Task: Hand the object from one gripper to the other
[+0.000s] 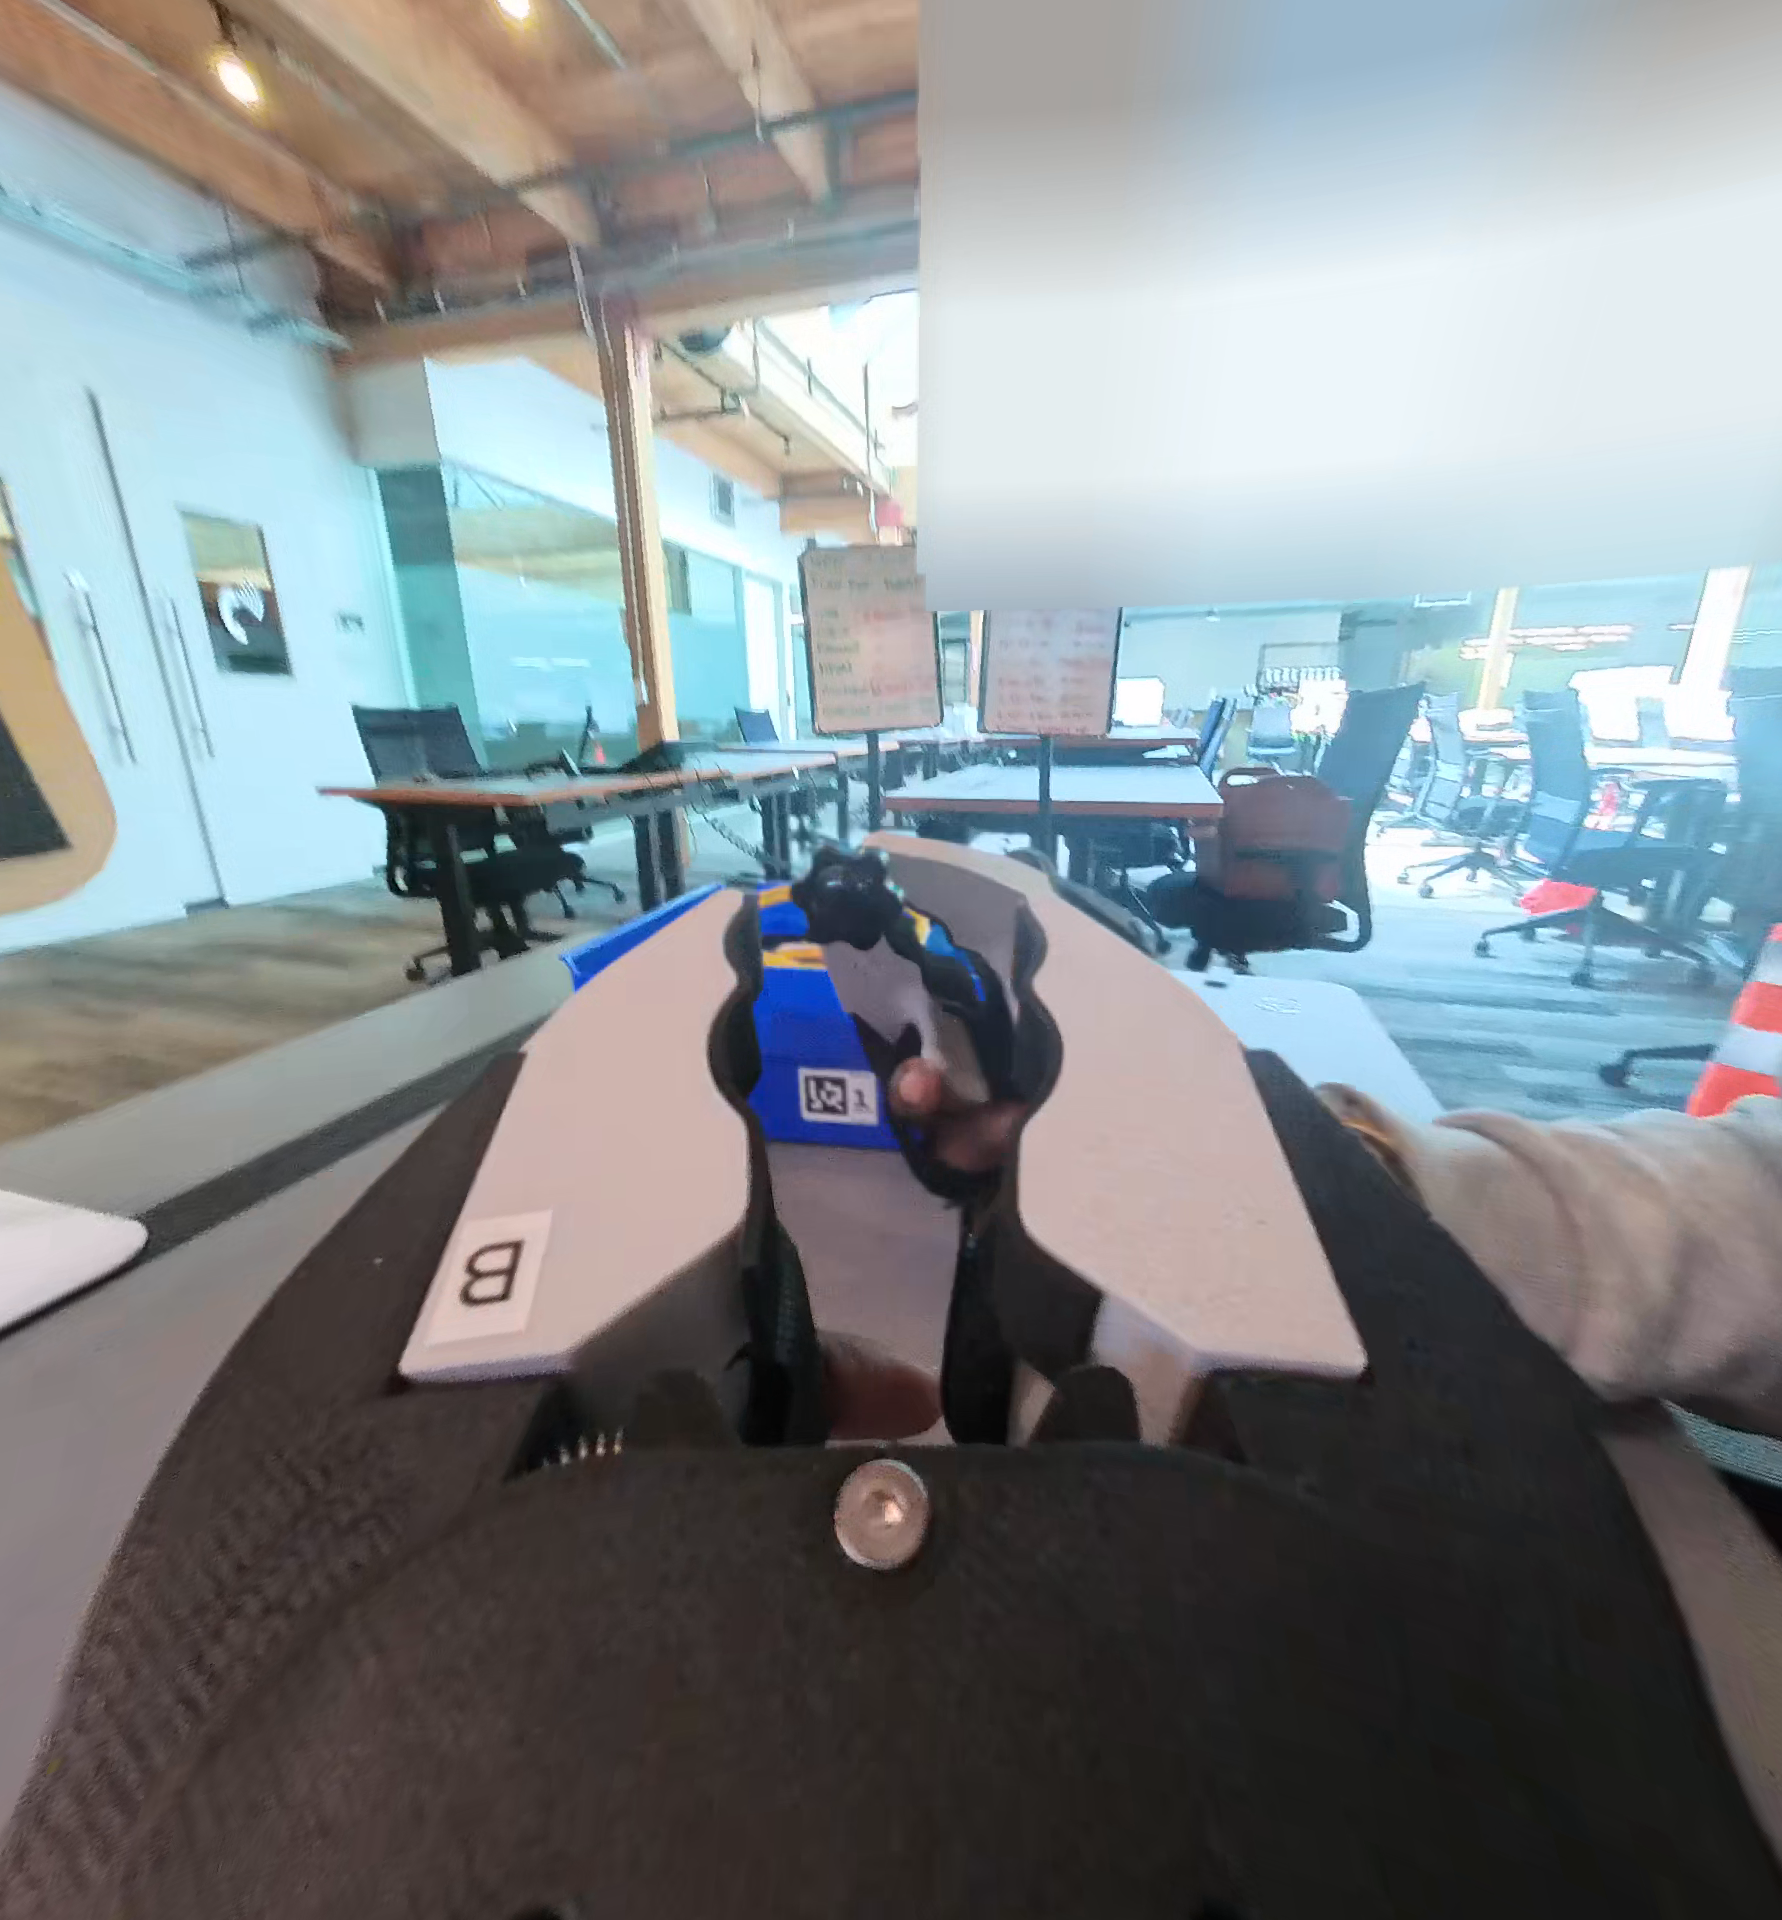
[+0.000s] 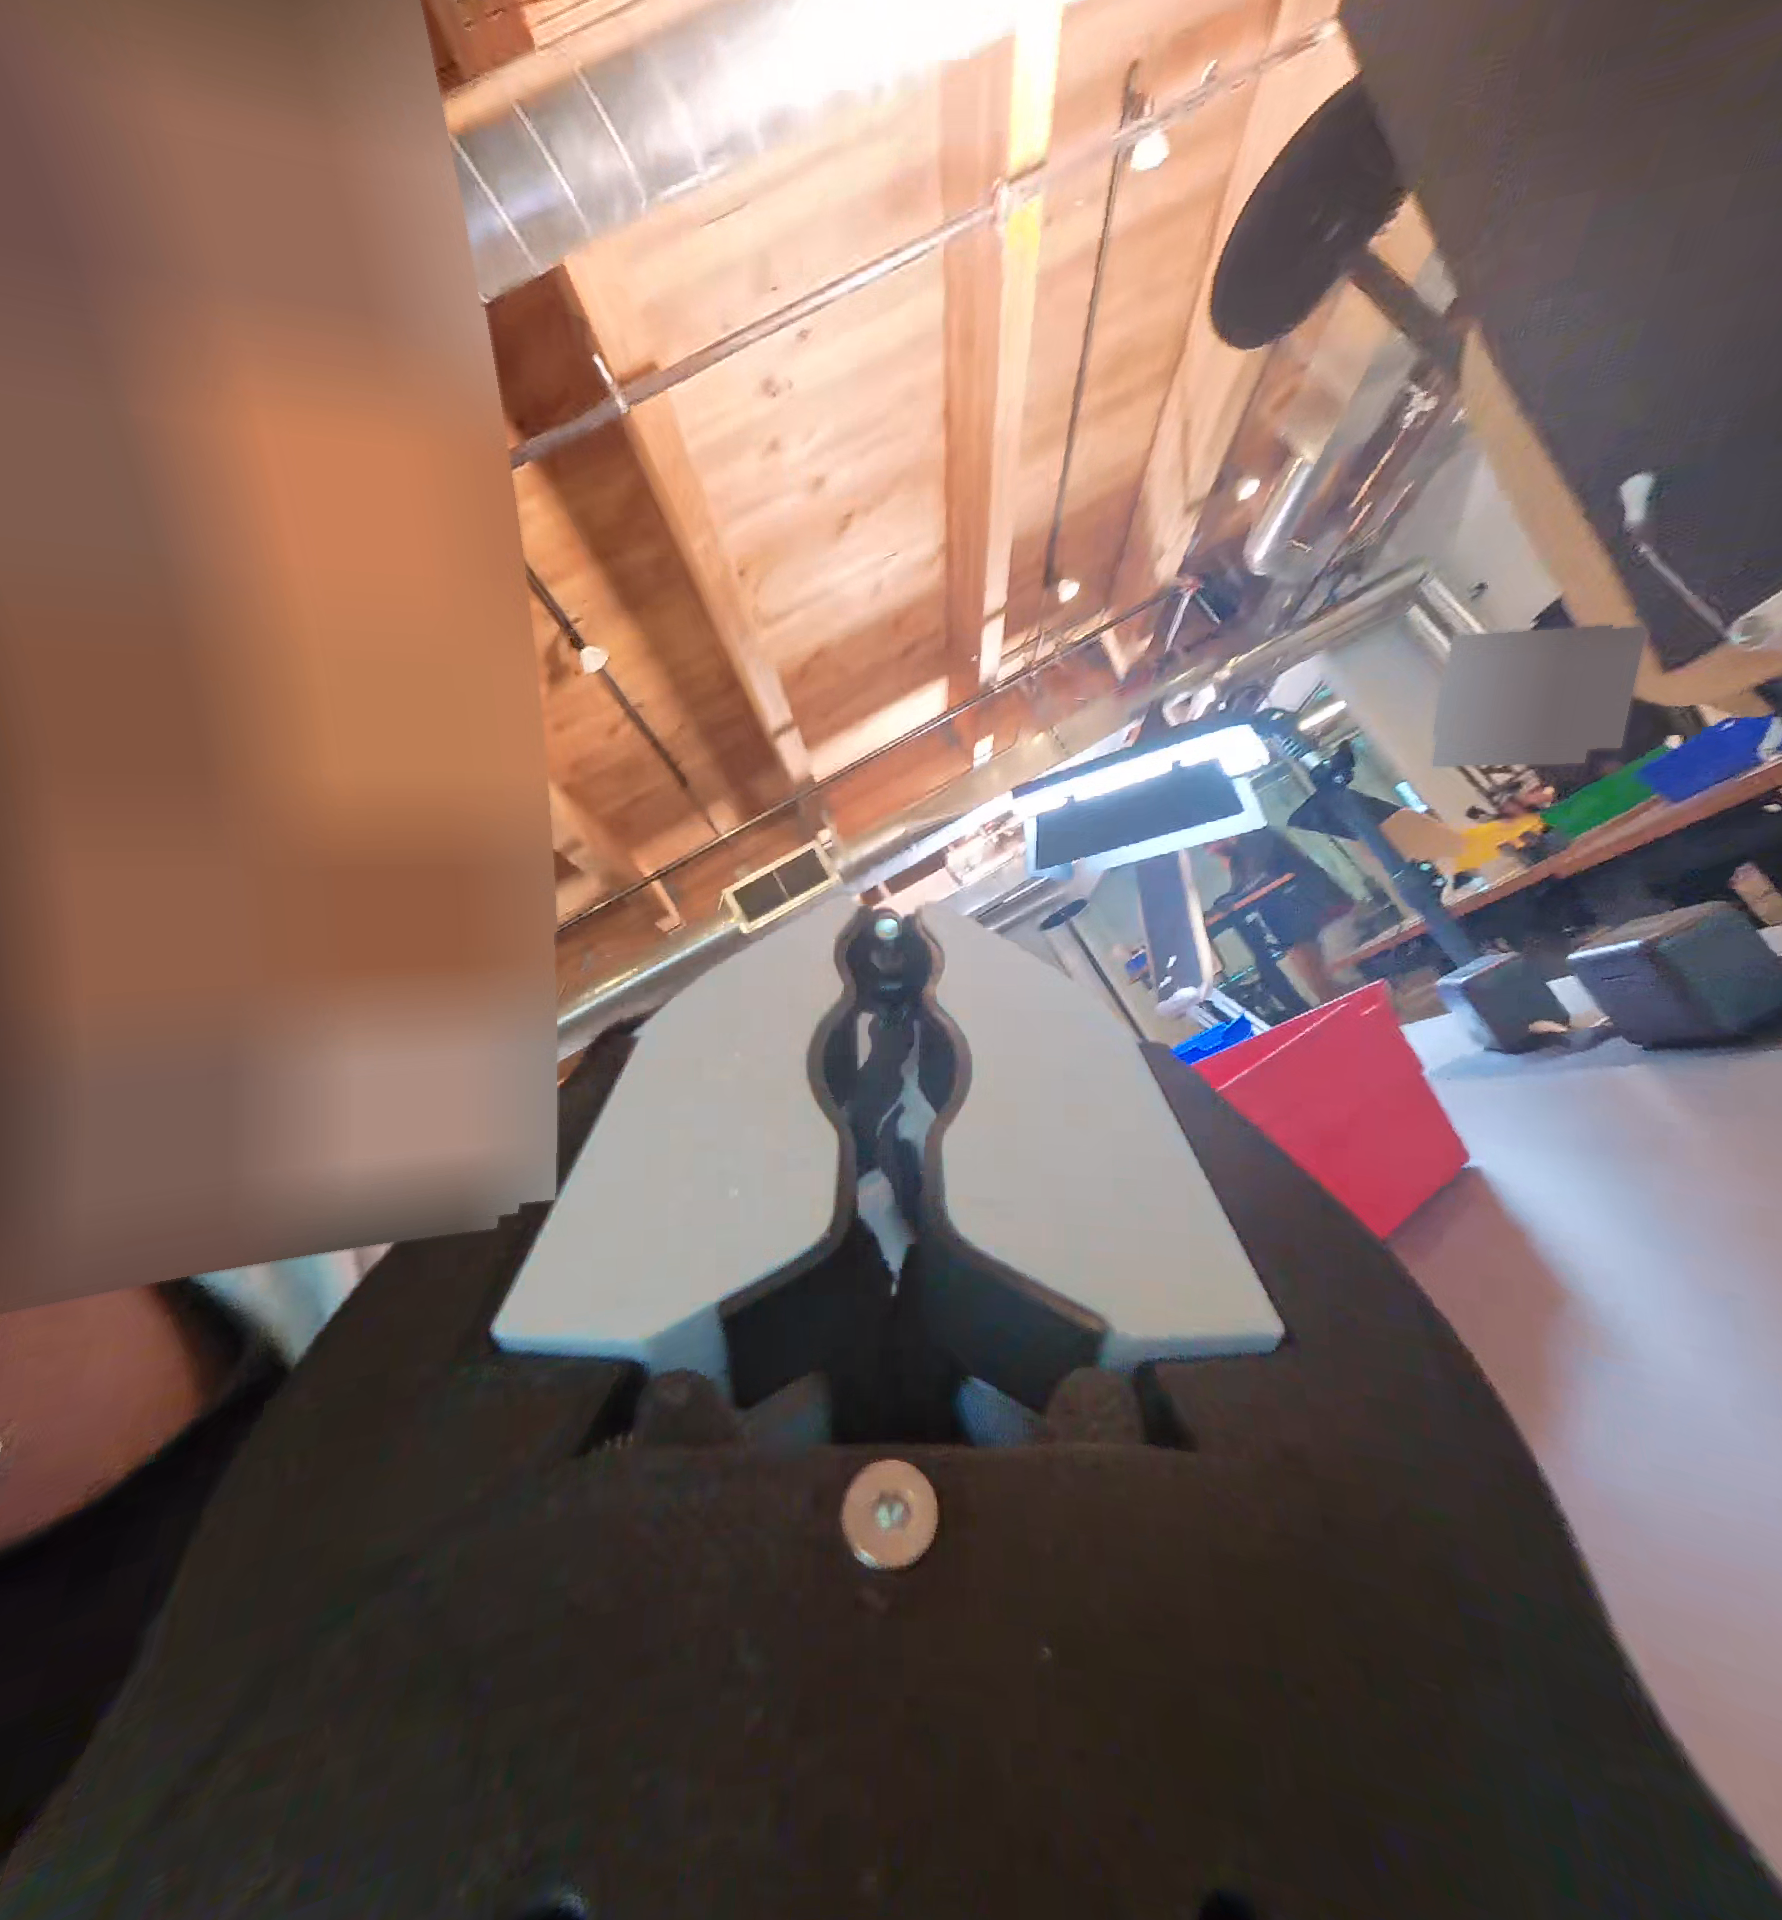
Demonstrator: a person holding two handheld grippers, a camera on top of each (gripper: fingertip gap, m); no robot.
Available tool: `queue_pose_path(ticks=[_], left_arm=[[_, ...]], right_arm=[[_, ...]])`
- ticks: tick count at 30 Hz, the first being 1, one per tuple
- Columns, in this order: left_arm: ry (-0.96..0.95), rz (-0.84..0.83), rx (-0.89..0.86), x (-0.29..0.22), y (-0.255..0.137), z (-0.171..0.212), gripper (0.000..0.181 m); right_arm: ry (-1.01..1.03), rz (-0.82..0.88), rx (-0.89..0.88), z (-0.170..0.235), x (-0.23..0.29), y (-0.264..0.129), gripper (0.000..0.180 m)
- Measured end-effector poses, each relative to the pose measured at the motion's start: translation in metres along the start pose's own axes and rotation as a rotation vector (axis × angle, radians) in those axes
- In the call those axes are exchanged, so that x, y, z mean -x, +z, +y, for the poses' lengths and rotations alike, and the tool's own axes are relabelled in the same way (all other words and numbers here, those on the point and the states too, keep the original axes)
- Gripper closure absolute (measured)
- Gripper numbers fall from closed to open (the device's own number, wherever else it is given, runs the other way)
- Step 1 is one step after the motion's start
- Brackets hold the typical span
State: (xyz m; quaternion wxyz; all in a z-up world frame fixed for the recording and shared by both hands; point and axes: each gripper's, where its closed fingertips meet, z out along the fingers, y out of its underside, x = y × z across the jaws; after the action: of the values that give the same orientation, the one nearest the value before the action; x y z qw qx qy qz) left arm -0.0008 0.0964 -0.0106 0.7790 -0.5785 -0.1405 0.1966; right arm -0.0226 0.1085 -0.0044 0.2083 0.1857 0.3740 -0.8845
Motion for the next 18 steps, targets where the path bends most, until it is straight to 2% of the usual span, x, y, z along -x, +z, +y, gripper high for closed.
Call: queue_pose_path(ticks=[5, 9, 12, 14, 18], left_arm=[[0.107, 0.057, 0.042, -0.004, -0.007, 0.020, 0.132], [0.016, 0.013, -0.012, 0.016, -0.022, 0.010, 0.128], [0.165, -0.056, -0.016, 0.024, -0.027, 0.009, 0.128], [0.265, -0.039, 0.020, 0.017, -0.026, 0.013, 0.129], [0.297, -0.033, 0.032, 0.013, -0.025, 0.013, 0.148]], right_arm=[[0.002, 0.038, 0.033, 0.002, -0.002, -0.002, 0.174], [0.143, 0.046, 0.026, 0.012, -0.010, -0.003, 0.174], [0.215, 0.052, 0.045, 0.021, -0.015, -0.003, 0.174], [0.235, 0.050, 0.087, 0.032, -0.015, -0.001, 0.174], [0.224, 0.033, 0.163, 0.051, -0.009, 0.005, 0.175]])
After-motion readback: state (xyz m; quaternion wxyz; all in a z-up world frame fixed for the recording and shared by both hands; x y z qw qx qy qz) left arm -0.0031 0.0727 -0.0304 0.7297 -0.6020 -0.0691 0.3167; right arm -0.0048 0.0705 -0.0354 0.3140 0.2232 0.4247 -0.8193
